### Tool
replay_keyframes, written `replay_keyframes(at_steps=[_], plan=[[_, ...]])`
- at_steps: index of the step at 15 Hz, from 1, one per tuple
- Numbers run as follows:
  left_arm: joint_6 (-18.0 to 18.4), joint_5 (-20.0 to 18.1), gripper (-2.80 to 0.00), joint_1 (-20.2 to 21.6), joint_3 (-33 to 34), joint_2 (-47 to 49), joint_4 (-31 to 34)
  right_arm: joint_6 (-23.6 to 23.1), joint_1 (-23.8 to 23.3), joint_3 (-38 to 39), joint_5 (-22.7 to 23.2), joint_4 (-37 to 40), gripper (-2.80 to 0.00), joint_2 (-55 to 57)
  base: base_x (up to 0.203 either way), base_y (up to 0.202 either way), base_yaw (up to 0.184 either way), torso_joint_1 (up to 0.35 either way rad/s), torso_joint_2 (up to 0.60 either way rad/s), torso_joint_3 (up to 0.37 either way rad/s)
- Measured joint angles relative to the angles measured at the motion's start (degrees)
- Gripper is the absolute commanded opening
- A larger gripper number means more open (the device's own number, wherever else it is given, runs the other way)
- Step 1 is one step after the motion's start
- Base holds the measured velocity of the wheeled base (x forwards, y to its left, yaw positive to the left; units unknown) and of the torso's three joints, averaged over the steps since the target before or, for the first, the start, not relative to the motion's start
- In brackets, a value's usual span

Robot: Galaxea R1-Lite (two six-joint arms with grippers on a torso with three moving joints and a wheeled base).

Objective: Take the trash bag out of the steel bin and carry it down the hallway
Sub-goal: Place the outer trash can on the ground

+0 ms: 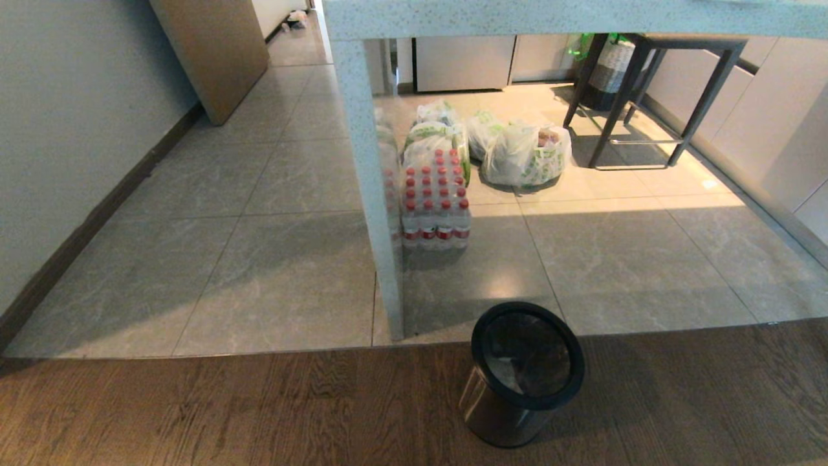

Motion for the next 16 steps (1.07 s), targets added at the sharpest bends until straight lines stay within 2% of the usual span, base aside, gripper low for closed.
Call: replay_keyframes(at_steps=[10, 16], plan=[[-0.1, 0.0, -2.8, 0.0, 0.0, 0.0, 0.01, 0.13, -0.02, -0.02, -0.2, 0.18, -2.8, 0.02, 0.0, 0.0, 0.0, 0.001, 0.0, -0.198], [-0.1, 0.0, -2.8, 0.0, 0.0, 0.0, 0.01, -0.21, 0.0, -0.76, 0.35, 0.48, -2.8, 0.02, 0.0, 0.0, 0.0, 0.003, 0.0, -0.044]])
